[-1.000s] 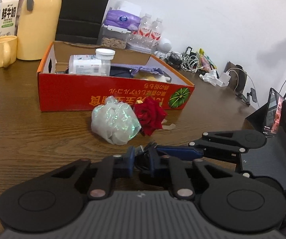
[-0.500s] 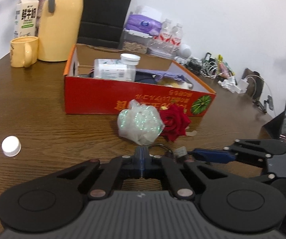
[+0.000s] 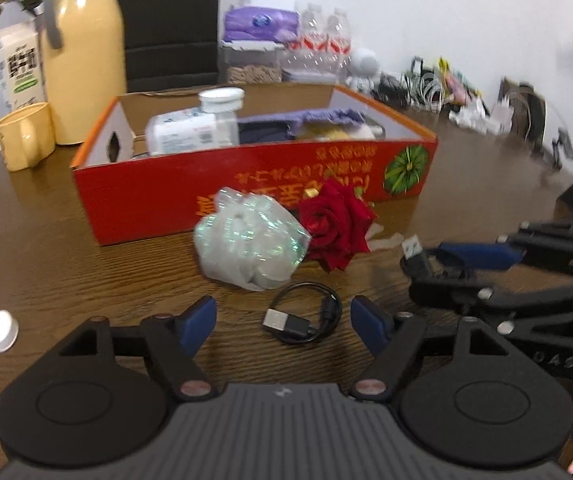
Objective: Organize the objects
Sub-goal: 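Grasp the small black cable with the left gripper while the right holds its cable, then carry both cables into the cardboard box and open both grippers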
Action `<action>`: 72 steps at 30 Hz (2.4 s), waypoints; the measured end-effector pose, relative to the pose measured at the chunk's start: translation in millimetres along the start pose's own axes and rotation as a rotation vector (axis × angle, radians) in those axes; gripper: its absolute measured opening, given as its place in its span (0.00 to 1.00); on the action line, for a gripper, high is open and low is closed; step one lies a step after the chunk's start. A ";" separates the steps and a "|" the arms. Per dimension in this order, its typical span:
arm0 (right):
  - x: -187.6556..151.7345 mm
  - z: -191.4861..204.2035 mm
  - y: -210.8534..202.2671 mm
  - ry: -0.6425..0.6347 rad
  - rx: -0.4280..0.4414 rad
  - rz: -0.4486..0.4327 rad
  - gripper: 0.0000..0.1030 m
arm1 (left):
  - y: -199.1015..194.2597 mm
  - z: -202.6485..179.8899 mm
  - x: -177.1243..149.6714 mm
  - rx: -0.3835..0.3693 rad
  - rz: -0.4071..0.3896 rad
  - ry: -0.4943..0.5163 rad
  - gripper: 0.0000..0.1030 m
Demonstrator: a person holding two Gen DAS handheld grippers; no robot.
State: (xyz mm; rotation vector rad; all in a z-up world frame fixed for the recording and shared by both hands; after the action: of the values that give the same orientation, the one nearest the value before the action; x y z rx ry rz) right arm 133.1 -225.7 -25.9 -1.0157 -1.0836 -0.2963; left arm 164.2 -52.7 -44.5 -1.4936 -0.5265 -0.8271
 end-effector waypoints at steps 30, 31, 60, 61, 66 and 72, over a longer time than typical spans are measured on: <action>37.0 -6.9 -17.3 -0.026 -0.019 -0.113 0.35 | -49.4 4.9 43.9 0.055 -0.179 0.003 0.41; 43.6 -8.8 -16.5 -0.031 -0.021 -0.123 0.35 | -48.1 7.5 50.7 0.059 -0.188 -0.005 0.41; 144.9 -102.3 122.6 0.103 -0.135 -0.122 0.35 | 92.3 55.4 166.8 0.196 -0.183 -0.217 0.41; 144.3 -102.0 122.8 0.101 -0.135 -0.120 0.35 | 92.8 54.8 166.3 0.198 -0.183 -0.215 0.42; 143.6 -100.1 123.8 0.095 -0.135 -0.111 0.36 | 96.9 54.2 165.1 0.228 -0.175 -0.214 0.47; 141.7 -104.7 127.8 0.132 -0.139 -0.091 0.59 | 97.4 54.2 164.9 0.273 -0.184 -0.213 0.83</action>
State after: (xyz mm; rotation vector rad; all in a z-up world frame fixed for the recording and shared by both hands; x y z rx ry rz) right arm 345.9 -204.3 14.5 -1.0562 -1.0014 -0.5109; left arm 351.8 -35.3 19.6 -1.2993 -0.9106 -0.7078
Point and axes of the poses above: each gripper's, at about its wrist camera, not at the fingertips, and y roughly the way its jaws point, z to its left, x to its top, the point moved 1 cm from there along y, roughly the way its jaws point, and after that the axes turned 8 degrees about x, right-handed, at the moved point
